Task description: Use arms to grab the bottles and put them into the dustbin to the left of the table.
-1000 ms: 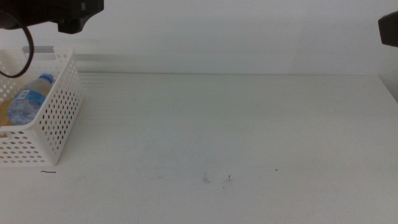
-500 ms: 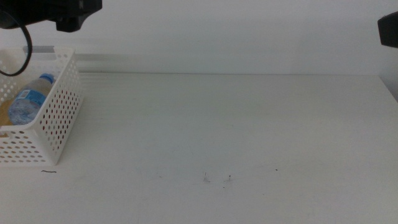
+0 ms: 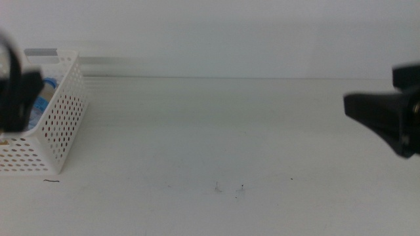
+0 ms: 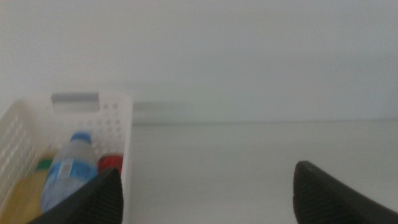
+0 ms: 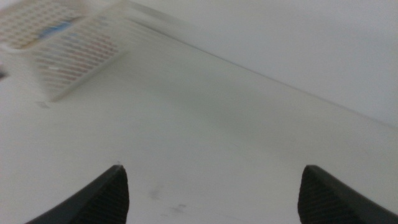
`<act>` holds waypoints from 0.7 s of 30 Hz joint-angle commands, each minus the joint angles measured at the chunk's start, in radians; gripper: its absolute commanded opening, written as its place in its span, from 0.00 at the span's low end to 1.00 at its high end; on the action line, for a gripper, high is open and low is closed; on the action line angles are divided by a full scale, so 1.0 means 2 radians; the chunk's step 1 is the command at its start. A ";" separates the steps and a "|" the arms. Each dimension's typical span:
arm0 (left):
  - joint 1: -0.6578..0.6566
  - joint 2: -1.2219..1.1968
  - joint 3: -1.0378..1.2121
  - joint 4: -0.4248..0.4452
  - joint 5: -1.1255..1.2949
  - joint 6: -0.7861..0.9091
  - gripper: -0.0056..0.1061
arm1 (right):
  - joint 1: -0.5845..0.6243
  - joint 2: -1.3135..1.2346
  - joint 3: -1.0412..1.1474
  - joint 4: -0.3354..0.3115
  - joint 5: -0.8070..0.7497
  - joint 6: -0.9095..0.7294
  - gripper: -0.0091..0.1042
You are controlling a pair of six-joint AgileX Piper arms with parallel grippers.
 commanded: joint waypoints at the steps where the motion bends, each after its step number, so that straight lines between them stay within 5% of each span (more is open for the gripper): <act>1: 0.008 -0.037 0.039 -0.004 -0.012 -0.003 0.89 | -0.035 -0.020 0.054 -0.001 -0.054 -0.002 0.90; 4: 0.008 -0.075 0.084 -0.004 -0.014 -0.003 0.89 | -0.103 -0.047 0.125 0.012 -0.139 -0.002 0.90; 8: 0.008 -0.125 0.138 -0.004 -0.018 -0.003 0.89 | -0.205 -0.091 0.216 0.074 -0.227 -0.002 0.90; 14: 0.008 -0.215 0.212 0.012 -0.018 -0.003 0.89 | -0.269 -0.199 0.333 -0.005 -0.230 -0.002 0.90; 21: 0.008 -0.332 0.289 0.016 -0.018 -0.003 0.89 | -0.270 -0.349 0.421 -0.012 -0.219 -0.002 0.90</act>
